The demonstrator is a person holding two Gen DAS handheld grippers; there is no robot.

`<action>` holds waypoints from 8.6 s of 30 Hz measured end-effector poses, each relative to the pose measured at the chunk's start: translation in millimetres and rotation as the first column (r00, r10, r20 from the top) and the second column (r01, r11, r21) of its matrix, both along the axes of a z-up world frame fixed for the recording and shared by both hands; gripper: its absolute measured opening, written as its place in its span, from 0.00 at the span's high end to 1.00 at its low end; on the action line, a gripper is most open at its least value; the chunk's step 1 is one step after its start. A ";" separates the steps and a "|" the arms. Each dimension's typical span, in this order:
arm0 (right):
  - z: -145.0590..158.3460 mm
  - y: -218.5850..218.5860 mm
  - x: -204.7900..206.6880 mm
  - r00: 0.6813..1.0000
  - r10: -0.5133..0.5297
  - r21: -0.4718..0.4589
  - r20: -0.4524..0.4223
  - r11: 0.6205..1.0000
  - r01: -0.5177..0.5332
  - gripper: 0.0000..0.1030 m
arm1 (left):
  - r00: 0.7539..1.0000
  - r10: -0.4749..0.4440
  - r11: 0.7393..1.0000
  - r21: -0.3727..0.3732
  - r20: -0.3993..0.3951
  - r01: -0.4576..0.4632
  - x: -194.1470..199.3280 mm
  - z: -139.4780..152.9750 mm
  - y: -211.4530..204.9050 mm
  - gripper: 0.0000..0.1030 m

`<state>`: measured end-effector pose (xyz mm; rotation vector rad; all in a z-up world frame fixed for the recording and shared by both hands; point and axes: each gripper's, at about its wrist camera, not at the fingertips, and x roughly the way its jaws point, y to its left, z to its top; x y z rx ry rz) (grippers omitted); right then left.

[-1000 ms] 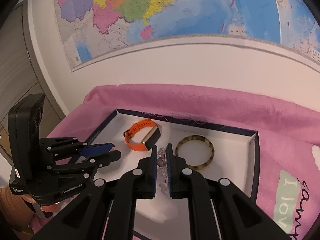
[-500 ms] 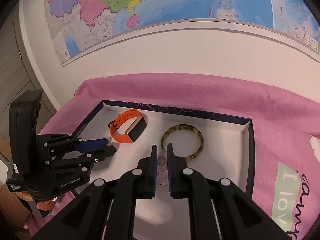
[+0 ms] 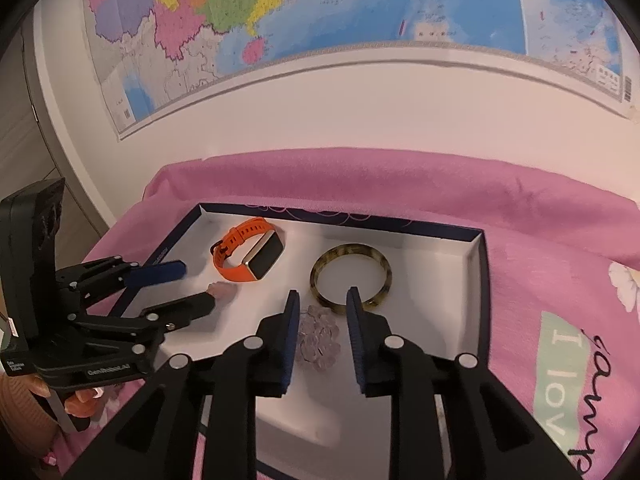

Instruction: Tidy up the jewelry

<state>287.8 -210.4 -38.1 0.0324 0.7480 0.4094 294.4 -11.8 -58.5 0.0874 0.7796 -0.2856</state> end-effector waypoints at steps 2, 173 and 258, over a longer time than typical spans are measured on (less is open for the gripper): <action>4.4 -2.4 -6.3 1.000 0.001 0.009 0.010 1.000 -0.001 0.70 | 1.000 -0.009 1.000 -0.013 0.020 0.009 -9.3 7.3 3.2 0.39; -16.6 -8.9 -168.5 0.998 0.062 -0.059 -0.022 0.996 -0.063 0.93 | 0.970 -0.235 0.972 -0.023 -0.066 0.233 -171.0 -21.1 -37.4 0.78; 38.2 32.7 -68.0 0.983 0.119 -0.094 0.142 0.990 -0.106 0.99 | 0.996 -0.042 0.998 -0.042 0.081 0.045 -68.8 31.4 -4.4 0.78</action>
